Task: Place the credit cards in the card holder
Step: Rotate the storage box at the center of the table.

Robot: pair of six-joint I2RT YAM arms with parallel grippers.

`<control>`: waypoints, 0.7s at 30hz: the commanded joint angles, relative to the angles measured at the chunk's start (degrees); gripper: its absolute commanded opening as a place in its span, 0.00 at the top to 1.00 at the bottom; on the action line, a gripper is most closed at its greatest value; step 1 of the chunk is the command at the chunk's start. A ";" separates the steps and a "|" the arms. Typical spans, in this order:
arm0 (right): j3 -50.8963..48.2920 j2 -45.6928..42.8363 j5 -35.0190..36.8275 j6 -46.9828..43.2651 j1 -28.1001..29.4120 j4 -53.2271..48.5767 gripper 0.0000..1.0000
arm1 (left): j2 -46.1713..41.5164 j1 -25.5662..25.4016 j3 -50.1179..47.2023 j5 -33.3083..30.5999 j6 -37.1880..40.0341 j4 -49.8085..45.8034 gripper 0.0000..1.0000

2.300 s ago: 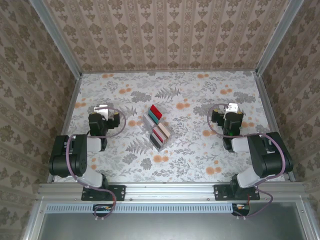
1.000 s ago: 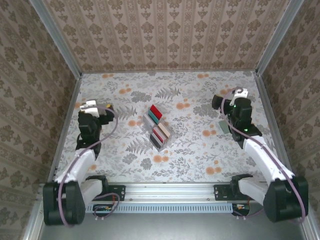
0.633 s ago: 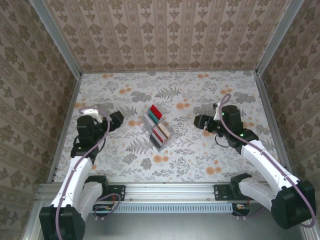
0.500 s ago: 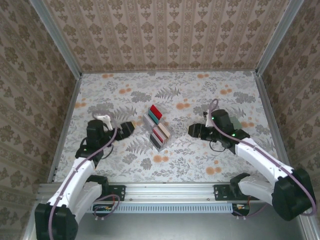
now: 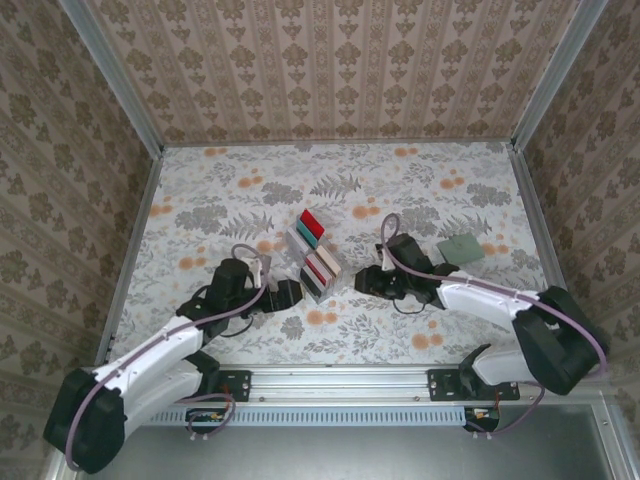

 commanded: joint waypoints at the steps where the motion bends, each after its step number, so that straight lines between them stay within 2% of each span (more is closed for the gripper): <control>1: -0.46 5.25 -0.49 5.15 2.78 8.22 0.63 | 3.70 -1.73 1.61 0.63 -1.10 4.92 0.00; 10: 1.18 13.07 3.17 9.42 4.63 15.00 0.69 | 16.87 -4.23 5.37 3.09 -2.58 14.65 0.01; 15: 3.91 14.77 6.13 9.20 3.90 14.08 0.69 | 22.61 -4.49 7.61 2.12 -3.87 18.74 0.02; 21: 8.05 18.29 5.56 8.18 1.51 13.73 0.69 | 26.57 -4.52 10.09 -0.32 -4.48 20.62 0.01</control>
